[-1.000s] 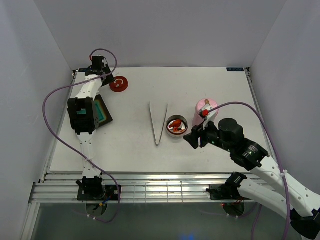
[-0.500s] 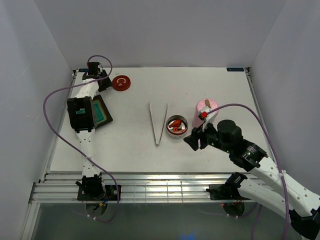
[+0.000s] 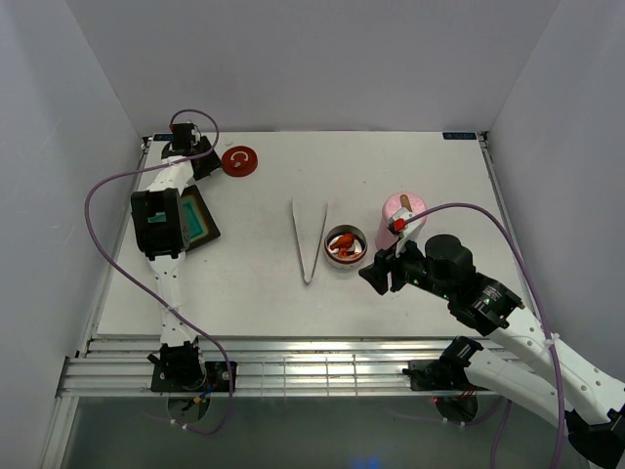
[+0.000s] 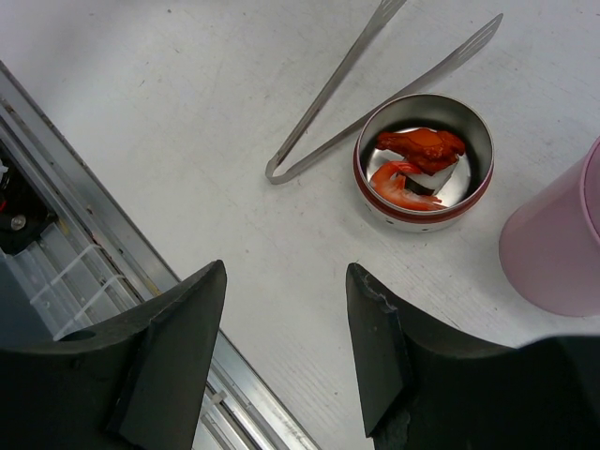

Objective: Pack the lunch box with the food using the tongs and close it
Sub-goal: Move the box lid to the center of the board.

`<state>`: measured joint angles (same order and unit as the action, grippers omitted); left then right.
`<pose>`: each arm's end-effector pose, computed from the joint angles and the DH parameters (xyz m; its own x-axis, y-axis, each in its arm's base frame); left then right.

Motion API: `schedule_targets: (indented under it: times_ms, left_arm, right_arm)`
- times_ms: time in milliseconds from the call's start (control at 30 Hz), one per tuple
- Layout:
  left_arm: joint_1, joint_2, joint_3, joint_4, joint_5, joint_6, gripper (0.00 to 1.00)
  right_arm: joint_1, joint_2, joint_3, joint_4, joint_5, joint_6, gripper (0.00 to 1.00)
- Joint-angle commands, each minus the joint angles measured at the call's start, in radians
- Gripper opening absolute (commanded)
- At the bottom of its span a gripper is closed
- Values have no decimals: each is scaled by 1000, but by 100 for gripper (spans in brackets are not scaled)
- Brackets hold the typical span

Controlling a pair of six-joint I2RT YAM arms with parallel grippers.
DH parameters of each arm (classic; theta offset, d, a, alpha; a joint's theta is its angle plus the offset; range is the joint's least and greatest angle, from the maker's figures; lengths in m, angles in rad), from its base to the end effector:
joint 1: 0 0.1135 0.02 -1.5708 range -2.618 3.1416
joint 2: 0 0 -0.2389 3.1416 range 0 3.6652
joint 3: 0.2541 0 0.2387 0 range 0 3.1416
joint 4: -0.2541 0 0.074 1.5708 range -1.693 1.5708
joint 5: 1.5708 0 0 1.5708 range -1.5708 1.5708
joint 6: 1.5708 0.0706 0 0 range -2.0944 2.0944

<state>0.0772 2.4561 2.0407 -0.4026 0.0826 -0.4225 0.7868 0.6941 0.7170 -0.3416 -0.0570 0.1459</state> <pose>0.5381 0.0358 0.1211 -0.6552 -0.4605 -0.5989 -0.3171 0.8871 -0.3353 0.1406 0.1467 0.2863 -0.3272 -0.1226 -0.9370 -0.7051 0.6918 0.1557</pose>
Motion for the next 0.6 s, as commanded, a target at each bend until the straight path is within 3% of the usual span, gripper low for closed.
schedule_targets:
  times_ms: [0,300,567]
  left_arm:
    - [1,-95,-4,44,51,-33,61]
    - [1,-144,-74,106,39,-45,63]
    - [-1,-106,-36,81,51,-53,63]
  right_arm:
    - [3,-13,2,29,-9,-12,60]
    - [3,-2,2,33,-4,-22,60]
    - [3,1,-4,44,0,-25,60]
